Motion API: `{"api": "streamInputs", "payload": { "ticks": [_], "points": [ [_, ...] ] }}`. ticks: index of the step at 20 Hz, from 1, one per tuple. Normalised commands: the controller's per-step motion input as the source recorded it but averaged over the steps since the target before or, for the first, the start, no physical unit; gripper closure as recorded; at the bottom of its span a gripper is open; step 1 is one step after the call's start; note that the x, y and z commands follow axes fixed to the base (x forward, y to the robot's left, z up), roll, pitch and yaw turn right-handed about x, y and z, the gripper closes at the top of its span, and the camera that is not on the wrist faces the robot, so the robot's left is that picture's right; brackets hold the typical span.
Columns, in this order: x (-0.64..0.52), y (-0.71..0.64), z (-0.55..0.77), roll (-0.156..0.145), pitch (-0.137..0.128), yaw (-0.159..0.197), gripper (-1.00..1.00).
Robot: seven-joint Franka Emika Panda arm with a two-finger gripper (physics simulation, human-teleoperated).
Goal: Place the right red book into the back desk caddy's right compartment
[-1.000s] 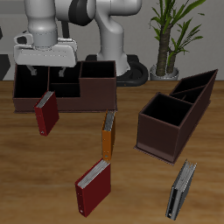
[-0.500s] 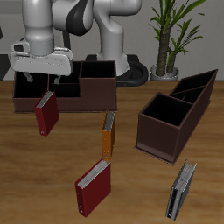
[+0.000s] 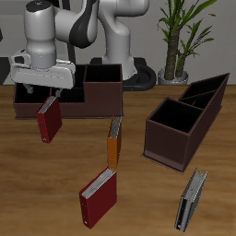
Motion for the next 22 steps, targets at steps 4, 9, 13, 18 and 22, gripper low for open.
{"api": "streamInputs", "payload": {
  "ticks": [4,9,13,18,22],
  "points": [
    [0.08,-0.16,-0.44,-0.027,0.063,-0.025,-1.00],
    [0.00,0.04,-0.25,-0.020,0.041,-0.008,-1.00],
    [0.10,0.07,-0.31,0.003,0.061,-0.007,-1.00],
    [0.03,-0.15,-0.21,-0.029,0.057,-0.016,-1.00],
    [-0.04,-0.08,-0.13,-0.020,0.010,-0.011,-1.00]
  ]
}}
